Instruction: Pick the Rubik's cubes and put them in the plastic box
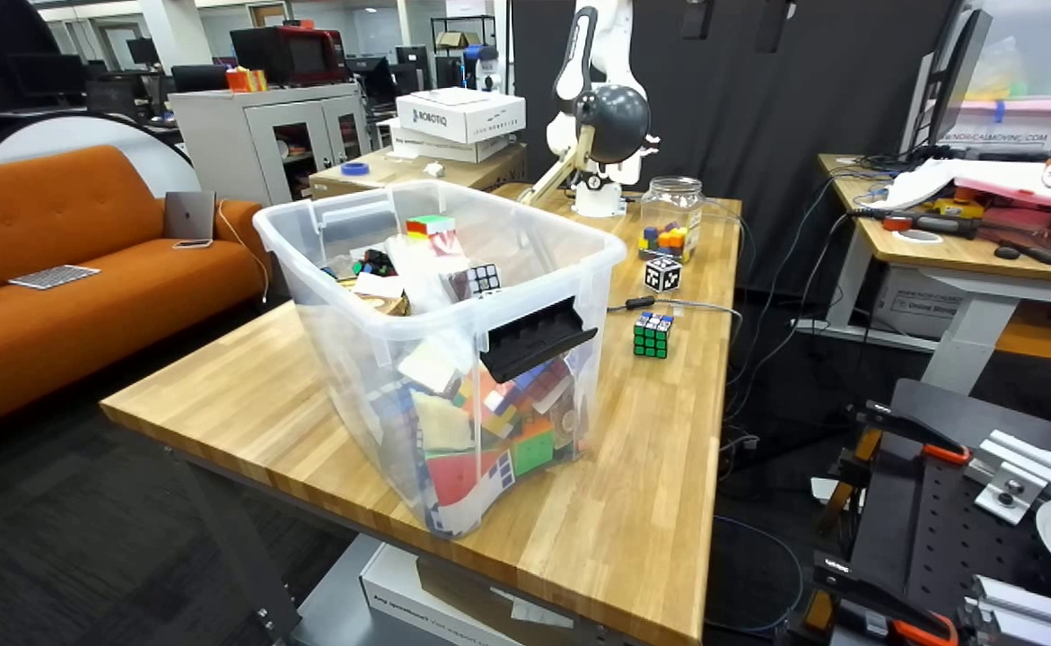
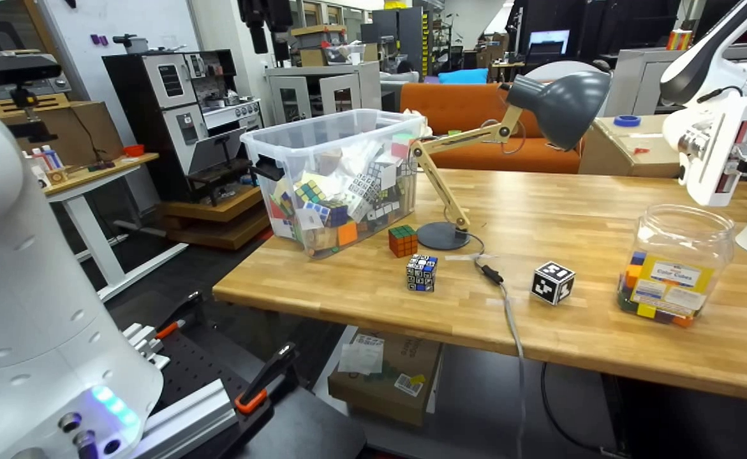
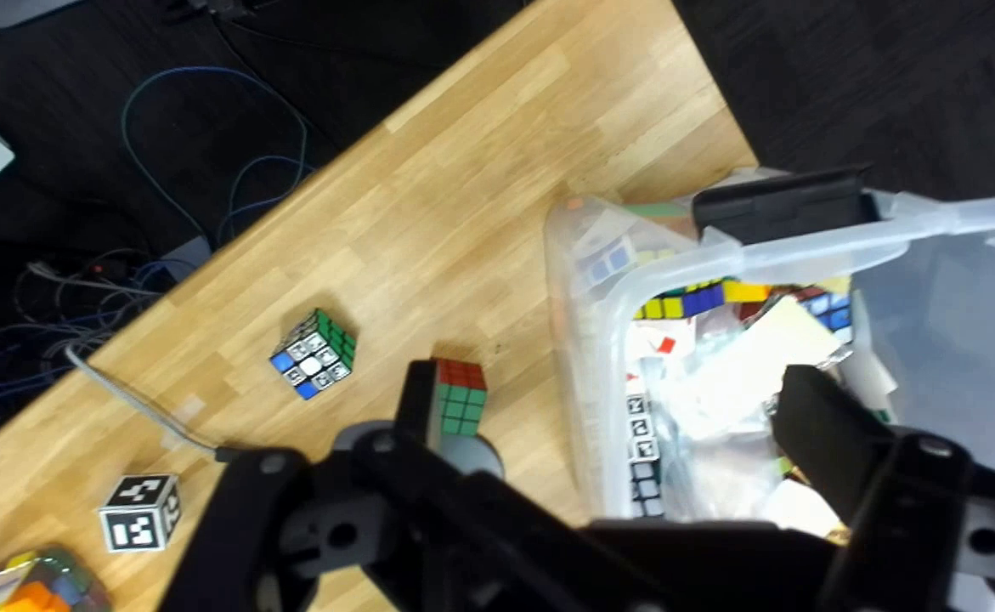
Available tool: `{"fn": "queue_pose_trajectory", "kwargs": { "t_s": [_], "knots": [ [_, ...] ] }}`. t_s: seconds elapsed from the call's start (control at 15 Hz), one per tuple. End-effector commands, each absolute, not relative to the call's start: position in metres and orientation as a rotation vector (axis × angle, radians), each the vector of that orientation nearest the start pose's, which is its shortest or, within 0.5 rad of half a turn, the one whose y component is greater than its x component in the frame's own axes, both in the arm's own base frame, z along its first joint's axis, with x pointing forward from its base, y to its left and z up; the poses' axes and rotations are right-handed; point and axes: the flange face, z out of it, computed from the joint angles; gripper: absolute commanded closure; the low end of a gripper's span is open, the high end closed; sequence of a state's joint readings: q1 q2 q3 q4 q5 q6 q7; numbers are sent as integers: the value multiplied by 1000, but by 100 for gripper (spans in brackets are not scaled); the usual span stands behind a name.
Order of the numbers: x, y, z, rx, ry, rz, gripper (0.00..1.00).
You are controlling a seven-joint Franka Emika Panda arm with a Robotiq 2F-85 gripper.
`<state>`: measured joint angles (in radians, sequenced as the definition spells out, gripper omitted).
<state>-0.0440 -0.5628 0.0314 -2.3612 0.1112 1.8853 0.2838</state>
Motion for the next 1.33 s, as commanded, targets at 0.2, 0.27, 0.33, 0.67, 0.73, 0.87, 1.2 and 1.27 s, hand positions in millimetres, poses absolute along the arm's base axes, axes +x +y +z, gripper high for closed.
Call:
{"fn": "queue_pose_trajectory", "kwargs": {
  "t_s": [0.2, 0.27, 0.33, 0.67, 0.73, 0.87, 1.2, 1.27],
  "knots": [
    [399, -25, 532, -3000, 582, -132, 0],
    [399, -22, 533, -3004, 576, -134, 0],
    [399, -20, 533, -3006, 573, -135, 0],
    [404, -26, 531, -3003, 614, -165, 0],
    [410, -32, 526, -2998, 642, -179, 0],
    [427, -49, 508, -2973, 706, -192, 0],
    [465, -86, 434, -2945, 859, -35, 0],
    [470, -88, 422, -2950, 894, -10, 0]
  ]
}}
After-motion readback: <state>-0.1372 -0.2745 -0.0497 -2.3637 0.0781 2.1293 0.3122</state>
